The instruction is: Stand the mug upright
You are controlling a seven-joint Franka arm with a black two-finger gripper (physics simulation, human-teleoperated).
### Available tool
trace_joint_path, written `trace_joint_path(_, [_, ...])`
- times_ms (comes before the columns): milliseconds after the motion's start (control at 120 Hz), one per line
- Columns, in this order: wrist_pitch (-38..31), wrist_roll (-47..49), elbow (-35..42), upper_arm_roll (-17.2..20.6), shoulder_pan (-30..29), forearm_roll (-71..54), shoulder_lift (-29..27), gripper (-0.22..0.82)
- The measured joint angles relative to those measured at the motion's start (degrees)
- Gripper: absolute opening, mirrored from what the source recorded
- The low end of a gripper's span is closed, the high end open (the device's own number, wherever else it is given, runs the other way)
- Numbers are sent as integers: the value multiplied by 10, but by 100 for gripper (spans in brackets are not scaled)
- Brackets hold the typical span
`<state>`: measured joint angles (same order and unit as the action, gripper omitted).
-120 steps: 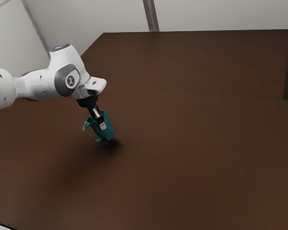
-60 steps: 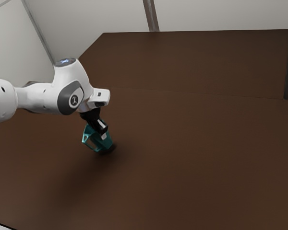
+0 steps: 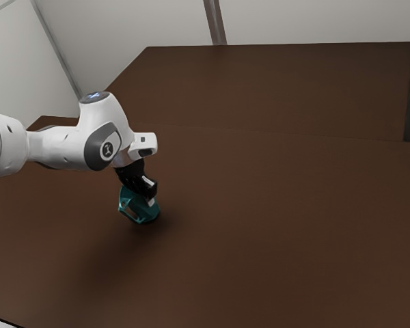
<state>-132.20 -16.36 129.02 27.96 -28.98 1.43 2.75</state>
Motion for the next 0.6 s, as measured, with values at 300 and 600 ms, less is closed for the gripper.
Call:
trace_joint_path(300, [2,18,-2,10,-8,3,-37,46])
trace_joint_path(600, [88,22,-111,20,0,13,-67,57])
